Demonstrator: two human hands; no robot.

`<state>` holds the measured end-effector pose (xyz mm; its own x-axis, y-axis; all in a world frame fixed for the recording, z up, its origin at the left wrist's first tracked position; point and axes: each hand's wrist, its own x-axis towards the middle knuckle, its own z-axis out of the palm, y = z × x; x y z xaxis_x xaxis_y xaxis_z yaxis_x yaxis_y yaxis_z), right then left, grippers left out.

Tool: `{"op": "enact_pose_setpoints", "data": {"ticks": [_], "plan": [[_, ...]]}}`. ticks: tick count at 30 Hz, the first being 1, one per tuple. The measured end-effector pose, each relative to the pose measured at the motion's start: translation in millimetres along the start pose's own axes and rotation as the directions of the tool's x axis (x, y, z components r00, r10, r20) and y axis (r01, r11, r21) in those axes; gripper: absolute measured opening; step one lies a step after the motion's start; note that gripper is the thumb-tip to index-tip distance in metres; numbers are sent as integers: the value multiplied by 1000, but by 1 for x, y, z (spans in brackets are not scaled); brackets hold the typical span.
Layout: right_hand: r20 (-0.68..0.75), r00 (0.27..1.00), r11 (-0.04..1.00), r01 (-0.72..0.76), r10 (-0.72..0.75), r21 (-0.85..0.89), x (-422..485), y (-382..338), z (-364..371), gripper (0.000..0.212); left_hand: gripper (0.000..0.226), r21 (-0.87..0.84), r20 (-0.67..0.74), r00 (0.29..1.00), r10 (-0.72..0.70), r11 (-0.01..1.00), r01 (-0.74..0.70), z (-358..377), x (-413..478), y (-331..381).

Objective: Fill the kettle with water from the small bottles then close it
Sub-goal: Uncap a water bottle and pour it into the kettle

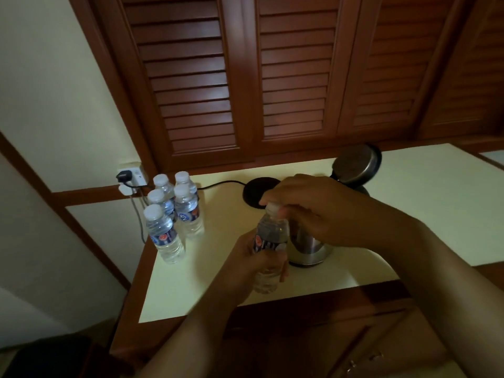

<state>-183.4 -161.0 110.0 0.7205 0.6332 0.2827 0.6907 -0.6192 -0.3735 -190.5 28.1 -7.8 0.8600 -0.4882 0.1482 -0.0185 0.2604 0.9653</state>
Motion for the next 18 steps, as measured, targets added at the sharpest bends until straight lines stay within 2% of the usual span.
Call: {"op": "enact_pose_setpoints", "data": {"ticks": [3, 7, 9, 11, 14, 15, 18], "plan": [[-22, 998, 996, -54, 56, 75, -18, 4, -3, 36, 14, 90, -46, 999, 3, 996, 1, 12, 4, -4], [-61, 990, 988, -118, 125, 103, -41, 7, -10, 38, 39, 215, -149, 988, 50, 977, -17, 35, 2, -7], [-134, 983, 986, -110, 126, 123, -52, 8, -10, 34, 46, 235, -186, 980, 66, 972, -21, 46, -1, -12], [-250, 956, 971, -100, 154, 217, -66, 12, -8, 30, 39, 232, -213, 975, 67, 973, -16, 58, -5, -15], [-339, 888, 885, -140, 311, 444, -94, 20, 6, 23, 30, 237, -324, 945, 46, 971, 34, 76, -11, -20], [-352, 867, 866, -161, 354, 473, -104, 26, 15, 20, 28, 239, -353, 935, 40, 970, 49, 81, -13, -24], [-371, 834, 881, -254, 409, 400, -132, 55, 52, 11, 19, 229, -411, 911, 9, 969, 93, 96, -20, -32]]}}
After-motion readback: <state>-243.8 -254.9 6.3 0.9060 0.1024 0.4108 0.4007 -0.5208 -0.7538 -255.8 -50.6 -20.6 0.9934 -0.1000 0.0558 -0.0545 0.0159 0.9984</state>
